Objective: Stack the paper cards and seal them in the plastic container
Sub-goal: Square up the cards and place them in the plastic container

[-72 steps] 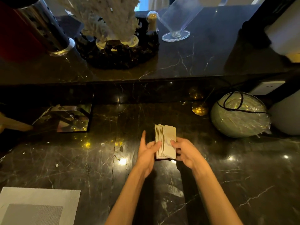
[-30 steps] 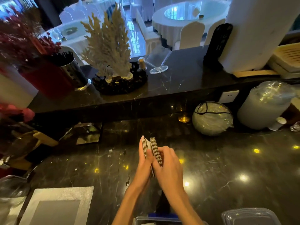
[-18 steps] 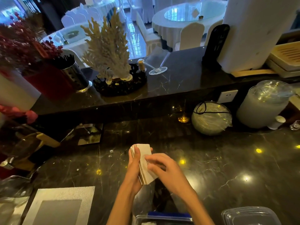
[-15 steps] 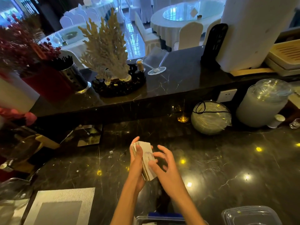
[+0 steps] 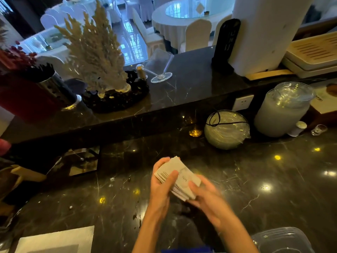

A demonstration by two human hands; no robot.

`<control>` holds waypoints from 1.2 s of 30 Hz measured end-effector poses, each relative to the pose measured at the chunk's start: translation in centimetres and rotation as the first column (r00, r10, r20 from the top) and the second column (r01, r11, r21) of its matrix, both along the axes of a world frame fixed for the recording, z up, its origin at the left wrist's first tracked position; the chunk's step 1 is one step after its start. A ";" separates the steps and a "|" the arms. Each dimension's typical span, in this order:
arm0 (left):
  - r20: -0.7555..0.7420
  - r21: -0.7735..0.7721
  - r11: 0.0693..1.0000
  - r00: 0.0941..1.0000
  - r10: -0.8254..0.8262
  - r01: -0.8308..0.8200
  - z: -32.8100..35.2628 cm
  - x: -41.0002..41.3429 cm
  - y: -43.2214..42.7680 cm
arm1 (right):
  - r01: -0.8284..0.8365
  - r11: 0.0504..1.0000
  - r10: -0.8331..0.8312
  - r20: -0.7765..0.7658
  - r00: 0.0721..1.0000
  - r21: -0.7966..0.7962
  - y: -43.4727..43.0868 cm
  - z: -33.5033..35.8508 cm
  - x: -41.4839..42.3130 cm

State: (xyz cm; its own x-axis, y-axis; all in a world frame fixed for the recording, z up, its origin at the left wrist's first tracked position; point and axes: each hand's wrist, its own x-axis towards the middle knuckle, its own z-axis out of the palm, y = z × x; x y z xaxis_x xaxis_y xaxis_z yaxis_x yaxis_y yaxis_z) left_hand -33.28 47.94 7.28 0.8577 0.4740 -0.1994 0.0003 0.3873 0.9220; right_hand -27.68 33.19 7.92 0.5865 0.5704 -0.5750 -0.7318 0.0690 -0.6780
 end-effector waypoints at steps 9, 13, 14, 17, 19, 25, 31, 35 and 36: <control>-0.176 0.494 0.855 0.981 -0.084 0.162 -4.6 4.0 4.1 | 0.082 0.913 0.334 0.849 0.409 -0.399 1.7 -4.9 7.7; -0.281 0.632 0.760 0.959 0.041 0.153 -8.6 6.2 4.4 | 0.142 0.861 0.449 0.861 0.237 -0.488 3.0 -9.9 9.0; -0.310 0.619 0.769 0.950 0.047 0.164 -9.5 6.4 4.3 | 0.145 0.847 0.468 0.848 0.247 -0.511 3.2 -11.3 9.0; -0.361 0.662 0.703 0.933 -0.006 0.260 -12.0 6.3 3.4 | 0.155 0.794 0.526 0.792 0.311 -0.588 3.5 -15.2 8.1; -0.330 0.720 0.638 0.943 -0.032 0.274 -13.4 6.0 2.9 | 0.213 0.757 0.540 0.775 0.329 -0.618 3.5 -17.2 7.4; -0.202 0.664 0.727 0.978 -0.050 0.174 -14.6 6.3 3.4 | 0.293 0.779 0.473 0.826 0.306 -0.555 4.2 -17.6 7.5; -0.250 0.645 0.739 0.967 -0.038 0.196 -15.6 6.1 3.1 | 0.299 0.734 0.446 0.765 0.464 -0.610 5.9 -17.6 6.0; -0.244 0.660 0.739 0.969 0.039 0.136 -15.7 6.1 3.1 | 0.318 0.740 0.411 0.772 0.485 -0.593 6.0 -17.4 5.7; -0.238 0.675 0.727 0.970 0.051 0.127 -15.8 6.1 2.9 | 0.315 0.750 0.404 0.780 0.479 -0.582 5.7 -17.4 5.8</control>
